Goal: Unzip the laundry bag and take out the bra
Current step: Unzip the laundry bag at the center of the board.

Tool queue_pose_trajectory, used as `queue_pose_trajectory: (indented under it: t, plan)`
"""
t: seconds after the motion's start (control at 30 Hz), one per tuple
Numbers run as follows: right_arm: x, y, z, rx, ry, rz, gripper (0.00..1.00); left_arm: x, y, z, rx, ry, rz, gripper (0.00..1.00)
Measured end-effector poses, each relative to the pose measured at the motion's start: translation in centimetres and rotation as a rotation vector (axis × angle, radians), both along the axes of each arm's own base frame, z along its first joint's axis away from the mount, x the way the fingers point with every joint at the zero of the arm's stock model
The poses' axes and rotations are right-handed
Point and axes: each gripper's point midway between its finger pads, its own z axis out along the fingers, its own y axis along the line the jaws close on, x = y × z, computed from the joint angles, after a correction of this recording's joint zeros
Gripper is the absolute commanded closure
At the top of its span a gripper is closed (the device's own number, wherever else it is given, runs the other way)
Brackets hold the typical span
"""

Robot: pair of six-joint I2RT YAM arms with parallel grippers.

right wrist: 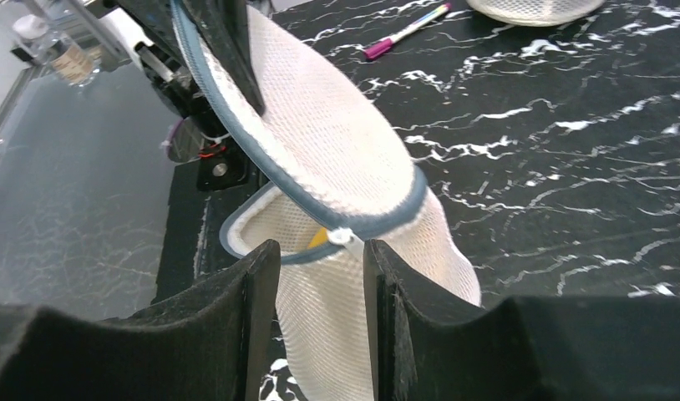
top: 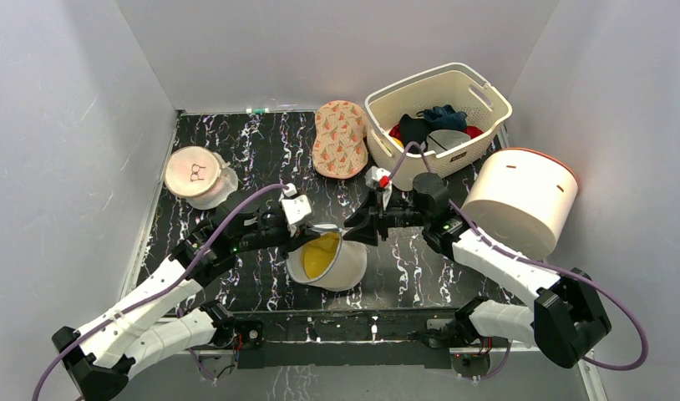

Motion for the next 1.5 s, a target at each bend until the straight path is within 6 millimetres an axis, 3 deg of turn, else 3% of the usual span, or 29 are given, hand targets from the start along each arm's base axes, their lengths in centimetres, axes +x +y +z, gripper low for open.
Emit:
queue_pose_trajectory:
  t: [0.17, 0.63, 0.8, 1.07, 1.5]
  plan:
    - [-0.9, 0.7, -0.5, 0.01, -0.007, 0.043, 0.71, -0.2, -0.3, 0.1, -0.011, -0.025, -0.036, 1.0]
    - [-1.2, 1.0, -2.1, -0.004, -0.019, 0.109, 0.64, -1.3, 0.1, -1.0, -0.019, -0.135, -0.124, 1.0]
    - [-1.4, 1.2, -3.0, -0.01, 0.006, 0.138, 0.81, -1.3, 0.0, -1.5, -0.018, -0.137, -0.127, 1.0]
    - [-1.5, 1.3, -2.9, -0.001, -0.001, 0.149, 1.0, -1.3, 0.1, -1.4, -0.016, -0.152, -0.132, 1.0]
    - [-0.8, 1.3, -3.1, -0.012, 0.0, 0.105, 1.0, -2.1, 0.4, -0.7, 0.006, -0.176, -0.182, 1.0]
